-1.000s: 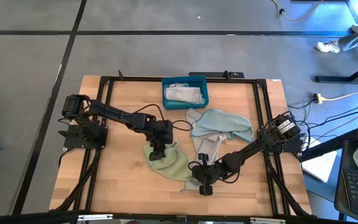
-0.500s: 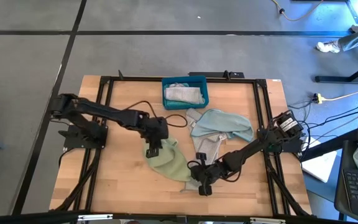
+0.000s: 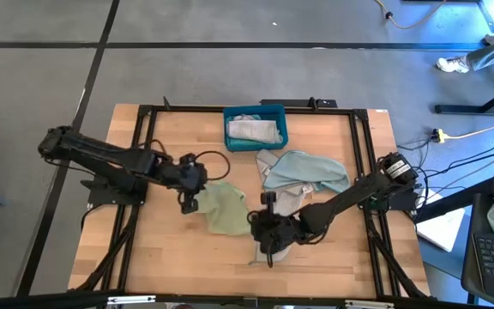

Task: Fold microfiber towels
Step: Fold the green towel

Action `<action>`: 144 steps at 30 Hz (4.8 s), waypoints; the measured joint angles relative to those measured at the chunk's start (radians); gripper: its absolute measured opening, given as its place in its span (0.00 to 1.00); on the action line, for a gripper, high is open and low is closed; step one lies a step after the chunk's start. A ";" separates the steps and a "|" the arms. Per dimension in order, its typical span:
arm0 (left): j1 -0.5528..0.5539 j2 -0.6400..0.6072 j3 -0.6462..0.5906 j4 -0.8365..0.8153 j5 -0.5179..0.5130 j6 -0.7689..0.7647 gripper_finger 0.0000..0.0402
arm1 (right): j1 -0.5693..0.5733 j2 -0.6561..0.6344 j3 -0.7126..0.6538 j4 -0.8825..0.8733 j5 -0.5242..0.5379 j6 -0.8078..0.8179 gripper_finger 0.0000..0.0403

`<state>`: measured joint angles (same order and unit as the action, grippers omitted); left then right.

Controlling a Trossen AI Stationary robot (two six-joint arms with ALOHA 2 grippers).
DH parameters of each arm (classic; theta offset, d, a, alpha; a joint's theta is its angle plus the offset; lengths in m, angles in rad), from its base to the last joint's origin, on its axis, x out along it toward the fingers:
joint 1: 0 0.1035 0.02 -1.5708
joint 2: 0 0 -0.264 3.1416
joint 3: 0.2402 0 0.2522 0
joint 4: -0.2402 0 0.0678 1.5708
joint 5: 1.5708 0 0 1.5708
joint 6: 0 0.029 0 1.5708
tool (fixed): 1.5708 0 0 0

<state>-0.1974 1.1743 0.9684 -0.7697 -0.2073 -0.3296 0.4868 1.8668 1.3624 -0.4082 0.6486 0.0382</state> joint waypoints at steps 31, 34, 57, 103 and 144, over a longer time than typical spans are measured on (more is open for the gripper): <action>-0.073 -0.032 0.000 -0.490 -0.636 -0.293 0.00 | -0.397 -0.003 0.126 0.064 0.256 -0.532 0.02; -0.049 -0.032 0.021 -0.580 -0.652 -0.331 0.00 | -0.422 -0.014 0.126 0.146 0.259 -0.598 0.02; -0.113 -0.032 0.461 -0.802 -0.699 -0.370 0.00 | -0.437 -0.174 0.127 0.547 0.297 -1.012 0.01; -0.199 -0.048 0.608 -0.791 -0.165 -0.443 0.00 | -0.364 -0.261 0.126 -0.089 0.217 -0.621 0.02; -0.403 -0.066 0.659 -0.805 -0.279 -0.539 0.00 | -0.371 -0.264 0.211 0.227 0.405 -0.899 0.02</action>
<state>-0.6002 1.1081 1.6278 -1.5749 -0.4863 -0.8685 0.1158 1.6028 1.5738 -0.1816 1.0534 -0.8610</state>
